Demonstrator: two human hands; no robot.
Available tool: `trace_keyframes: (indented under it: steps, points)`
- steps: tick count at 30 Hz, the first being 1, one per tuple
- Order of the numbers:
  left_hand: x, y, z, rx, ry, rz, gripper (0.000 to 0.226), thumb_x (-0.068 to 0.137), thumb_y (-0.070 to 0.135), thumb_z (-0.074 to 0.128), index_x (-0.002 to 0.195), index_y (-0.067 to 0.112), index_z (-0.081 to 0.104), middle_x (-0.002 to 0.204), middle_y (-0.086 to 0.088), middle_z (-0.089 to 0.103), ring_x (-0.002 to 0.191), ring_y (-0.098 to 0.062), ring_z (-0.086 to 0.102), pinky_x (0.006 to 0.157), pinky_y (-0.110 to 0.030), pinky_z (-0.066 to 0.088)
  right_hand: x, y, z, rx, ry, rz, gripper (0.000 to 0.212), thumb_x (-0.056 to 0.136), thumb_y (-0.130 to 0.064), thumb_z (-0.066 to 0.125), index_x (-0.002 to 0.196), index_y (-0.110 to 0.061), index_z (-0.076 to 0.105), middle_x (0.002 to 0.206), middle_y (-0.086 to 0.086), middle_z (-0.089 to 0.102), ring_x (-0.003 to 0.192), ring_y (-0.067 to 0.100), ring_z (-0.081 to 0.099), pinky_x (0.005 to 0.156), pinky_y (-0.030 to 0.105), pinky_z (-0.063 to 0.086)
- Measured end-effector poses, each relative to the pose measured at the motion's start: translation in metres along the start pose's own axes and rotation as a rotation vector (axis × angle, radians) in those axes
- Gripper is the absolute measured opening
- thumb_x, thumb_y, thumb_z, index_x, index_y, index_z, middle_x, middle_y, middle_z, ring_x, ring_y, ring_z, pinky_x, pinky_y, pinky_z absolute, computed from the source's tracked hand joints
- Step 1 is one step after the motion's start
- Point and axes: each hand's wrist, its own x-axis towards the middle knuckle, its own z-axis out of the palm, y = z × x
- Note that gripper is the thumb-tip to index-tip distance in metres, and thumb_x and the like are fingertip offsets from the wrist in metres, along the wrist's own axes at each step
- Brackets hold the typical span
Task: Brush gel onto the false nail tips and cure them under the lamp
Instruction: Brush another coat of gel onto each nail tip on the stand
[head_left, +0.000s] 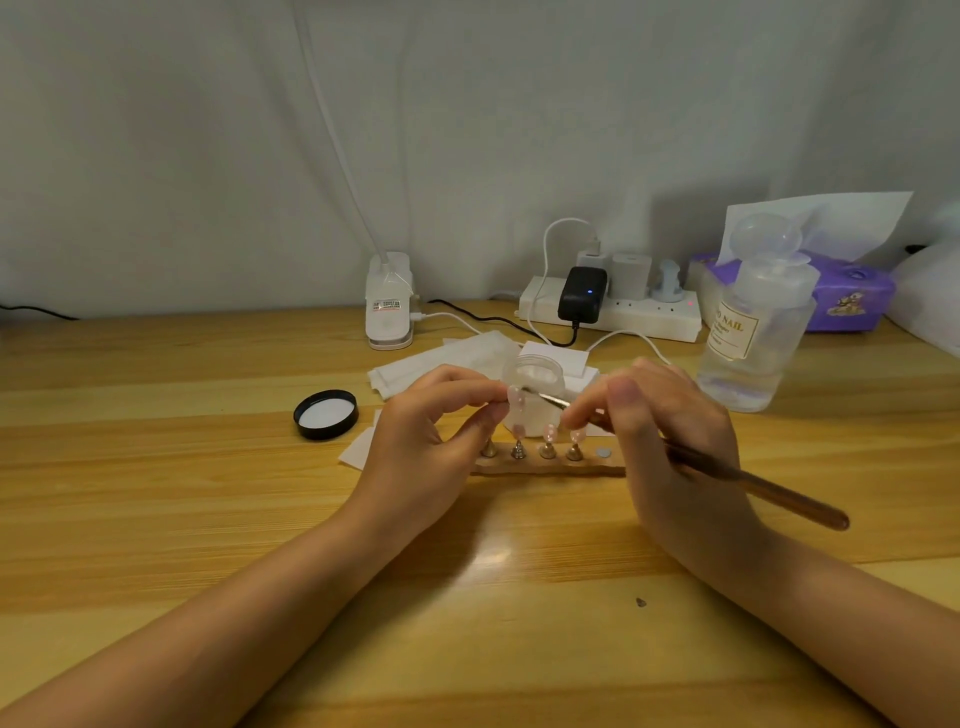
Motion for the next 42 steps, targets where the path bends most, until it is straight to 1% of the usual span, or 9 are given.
trace_keyframes:
  steps: [4, 10, 13, 18, 26, 29, 35, 38, 42]
  points:
    - [-0.0001, -0.0005, -0.0001, 0.008, -0.001, -0.003, 0.02, 0.082, 0.0, 0.063, 0.094, 0.015, 0.069, 0.089, 0.005, 0.064, 0.085, -0.003, 0.058, 0.074, -0.01, 0.043, 0.0007, 0.0008, 0.0041, -0.023, -0.059, 0.018, 0.041, 0.096, -0.034, 0.033, 0.076, -0.016, 0.065, 0.07, -0.008, 0.061, 0.073, 0.005, 0.055, 0.07, 0.038, 0.043]
    - [-0.0004, 0.0004, -0.0003, -0.011, 0.014, 0.008, 0.021, 0.082, -0.001, 0.063, 0.094, 0.015, 0.069, 0.088, 0.003, 0.065, 0.085, -0.004, 0.058, 0.075, -0.009, 0.042, -0.0022, 0.0011, 0.0012, 0.017, -0.047, 0.01, 0.055, 0.098, -0.038, 0.028, 0.064, -0.013, 0.065, 0.062, -0.007, 0.061, 0.065, 0.002, 0.054, 0.073, 0.032, 0.041]
    - [-0.0003, 0.0012, -0.0001, -0.012, 0.007, 0.003, 0.02, 0.082, 0.0, 0.063, 0.095, 0.014, 0.069, 0.088, 0.003, 0.065, 0.085, -0.003, 0.057, 0.075, -0.009, 0.041, -0.0009, 0.0004, -0.0004, 0.043, -0.008, 0.013, 0.047, 0.098, -0.035, 0.029, 0.067, -0.019, 0.061, 0.064, -0.012, 0.058, 0.068, 0.0, 0.054, 0.073, 0.029, 0.042]
    - [0.0002, 0.0007, -0.0001, -0.002, -0.001, 0.001, 0.019, 0.082, 0.0, 0.062, 0.095, 0.012, 0.069, 0.087, 0.004, 0.064, 0.084, -0.003, 0.057, 0.073, -0.009, 0.041, 0.0013, 0.0008, 0.0024, -0.01, -0.042, 0.01, 0.045, 0.096, -0.034, 0.033, 0.078, -0.01, 0.066, 0.075, -0.008, 0.061, 0.076, 0.009, 0.057, 0.069, 0.044, 0.046]
    - [-0.0004, 0.0018, -0.0004, -0.011, 0.024, -0.009, 0.022, 0.082, 0.001, 0.063, 0.093, 0.02, 0.068, 0.087, 0.004, 0.064, 0.084, -0.005, 0.058, 0.075, -0.011, 0.042, -0.003, 0.0015, 0.0008, 0.008, -0.037, -0.028, 0.056, 0.098, -0.036, 0.03, 0.061, -0.01, 0.065, 0.061, -0.006, 0.062, 0.063, 0.004, 0.054, 0.072, 0.036, 0.041]
    - [-0.0006, 0.003, 0.0001, -0.005, 0.021, -0.018, 0.021, 0.082, 0.003, 0.064, 0.093, 0.019, 0.068, 0.087, 0.003, 0.065, 0.085, -0.006, 0.058, 0.075, -0.012, 0.044, -0.0015, 0.0006, 0.0008, -0.01, -0.025, -0.022, 0.045, 0.095, -0.028, 0.035, 0.066, -0.011, 0.064, 0.064, -0.007, 0.06, 0.067, 0.003, 0.054, 0.071, 0.035, 0.042]
    - [-0.0019, 0.0035, -0.0009, 0.006, 0.021, -0.02, 0.017, 0.082, 0.005, 0.064, 0.096, 0.013, 0.07, 0.087, 0.002, 0.066, 0.084, -0.008, 0.059, 0.074, -0.014, 0.046, 0.0004, 0.0017, 0.0035, -0.108, -0.09, -0.085, 0.045, 0.096, -0.034, 0.034, 0.076, -0.011, 0.067, 0.073, -0.003, 0.064, 0.071, 0.017, 0.06, 0.067, 0.042, 0.044]
    - [-0.0013, 0.0045, -0.0003, 0.016, 0.03, -0.019, 0.018, 0.082, 0.005, 0.065, 0.094, 0.016, 0.068, 0.086, 0.004, 0.065, 0.084, -0.009, 0.059, 0.074, -0.015, 0.046, 0.0006, 0.0033, 0.0021, -0.103, -0.068, -0.073, 0.042, 0.094, -0.028, 0.037, 0.069, -0.012, 0.066, 0.067, -0.01, 0.059, 0.068, 0.007, 0.055, 0.069, 0.035, 0.041]
    - [-0.0017, 0.0049, -0.001, 0.001, 0.028, -0.032, 0.018, 0.082, 0.004, 0.064, 0.094, 0.018, 0.068, 0.087, 0.005, 0.065, 0.084, -0.008, 0.058, 0.075, -0.016, 0.046, -0.0004, 0.0033, 0.0004, -0.057, -0.02, -0.054, 0.043, 0.092, -0.021, 0.035, 0.063, -0.01, 0.064, 0.061, -0.004, 0.059, 0.065, 0.003, 0.051, 0.07, 0.028, 0.038]
